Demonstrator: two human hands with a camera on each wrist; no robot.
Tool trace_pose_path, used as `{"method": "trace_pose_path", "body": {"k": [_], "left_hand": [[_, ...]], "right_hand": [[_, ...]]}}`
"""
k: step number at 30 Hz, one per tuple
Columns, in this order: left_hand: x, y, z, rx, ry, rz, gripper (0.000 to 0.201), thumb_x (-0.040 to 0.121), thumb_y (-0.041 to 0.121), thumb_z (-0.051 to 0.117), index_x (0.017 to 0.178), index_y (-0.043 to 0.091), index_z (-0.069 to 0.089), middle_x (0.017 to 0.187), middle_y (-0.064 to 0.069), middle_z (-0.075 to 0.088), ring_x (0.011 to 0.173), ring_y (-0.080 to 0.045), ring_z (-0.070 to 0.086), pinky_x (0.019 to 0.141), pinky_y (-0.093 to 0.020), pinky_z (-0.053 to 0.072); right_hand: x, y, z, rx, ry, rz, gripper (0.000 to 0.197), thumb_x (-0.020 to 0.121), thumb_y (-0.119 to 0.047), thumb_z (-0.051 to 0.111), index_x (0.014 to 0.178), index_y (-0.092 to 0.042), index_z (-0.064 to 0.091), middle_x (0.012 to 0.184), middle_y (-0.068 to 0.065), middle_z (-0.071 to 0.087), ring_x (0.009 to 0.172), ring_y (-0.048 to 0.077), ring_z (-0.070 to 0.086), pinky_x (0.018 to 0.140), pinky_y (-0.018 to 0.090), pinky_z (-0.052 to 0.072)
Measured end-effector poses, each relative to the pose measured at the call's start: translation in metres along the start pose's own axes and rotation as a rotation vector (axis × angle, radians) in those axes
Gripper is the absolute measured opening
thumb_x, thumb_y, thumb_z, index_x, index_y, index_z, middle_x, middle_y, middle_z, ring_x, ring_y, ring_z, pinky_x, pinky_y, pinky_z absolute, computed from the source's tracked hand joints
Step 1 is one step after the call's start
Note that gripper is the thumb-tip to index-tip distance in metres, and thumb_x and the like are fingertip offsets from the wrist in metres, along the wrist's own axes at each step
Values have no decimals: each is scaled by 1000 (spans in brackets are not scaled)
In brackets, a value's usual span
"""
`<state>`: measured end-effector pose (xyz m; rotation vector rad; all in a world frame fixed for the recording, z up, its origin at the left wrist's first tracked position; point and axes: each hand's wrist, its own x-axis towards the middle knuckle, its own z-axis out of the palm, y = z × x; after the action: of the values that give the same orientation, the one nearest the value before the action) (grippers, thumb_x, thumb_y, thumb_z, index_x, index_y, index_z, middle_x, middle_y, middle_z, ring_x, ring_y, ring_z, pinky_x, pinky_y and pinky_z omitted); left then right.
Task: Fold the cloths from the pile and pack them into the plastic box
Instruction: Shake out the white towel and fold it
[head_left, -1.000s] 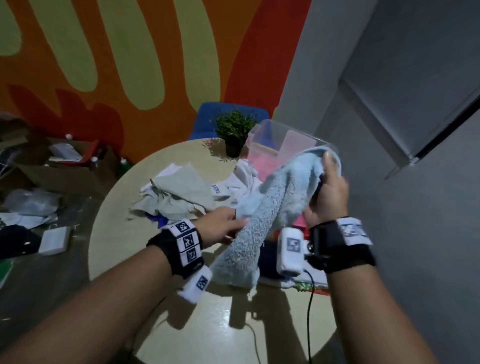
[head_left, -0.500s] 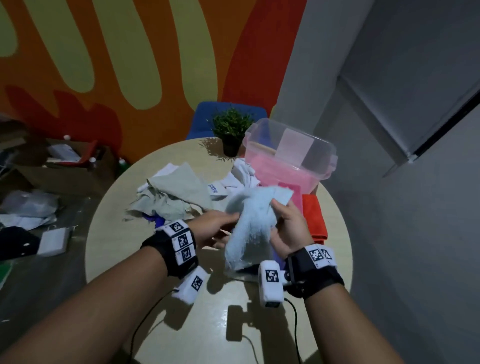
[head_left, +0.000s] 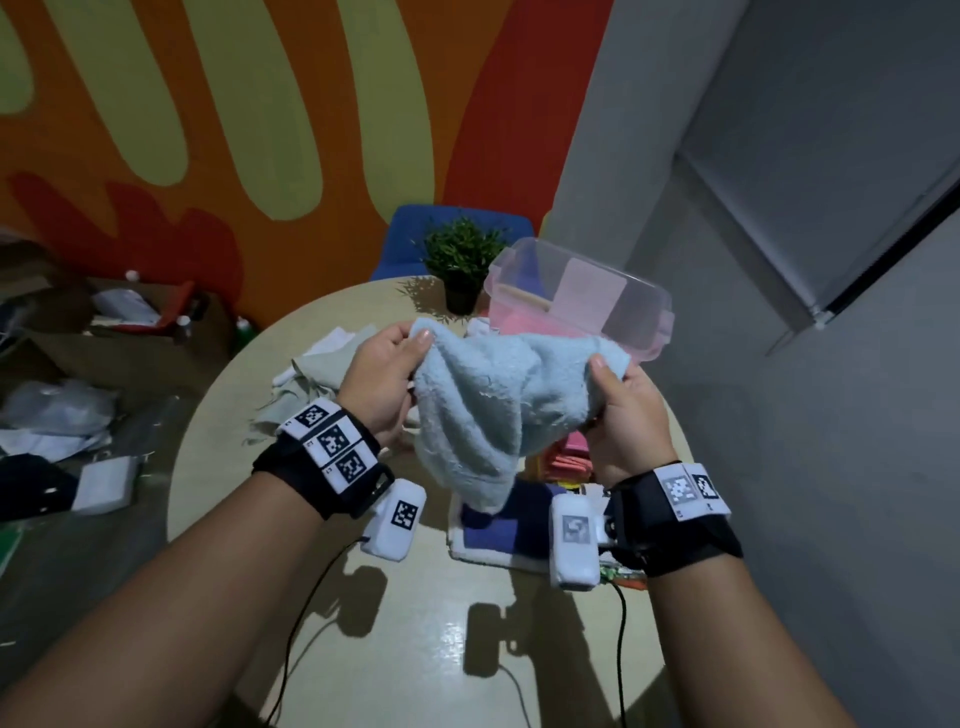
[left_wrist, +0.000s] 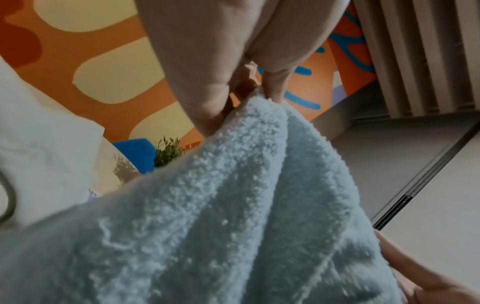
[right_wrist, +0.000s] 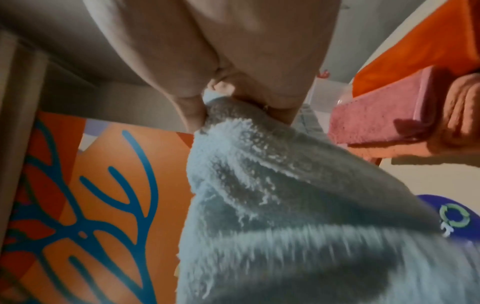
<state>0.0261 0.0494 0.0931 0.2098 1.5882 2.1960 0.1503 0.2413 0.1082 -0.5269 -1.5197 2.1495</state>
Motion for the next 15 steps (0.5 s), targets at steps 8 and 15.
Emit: {"method": "trace_pose_path", "body": {"k": [8,15], "left_hand": [[3,25,-16,-54,51,66,21,103,11,47,112,0,62,107,-26,68,96,-30,67,90,-44,56],[2,30,-16,-165,112,70,18,105,6,40,114,0,53,105,-18,65,92,-22,65,84,-36,56]], "right_hand": [[10,-7,-15,49,39,98,24,99,-8,52,122,-4,59,115,17,69,104,33,66,83,43,58],[18,3,-22,-394,149,12,24,101,-23,54,93,-15,75,91,11,76,83,28,71,72,47,60]]}}
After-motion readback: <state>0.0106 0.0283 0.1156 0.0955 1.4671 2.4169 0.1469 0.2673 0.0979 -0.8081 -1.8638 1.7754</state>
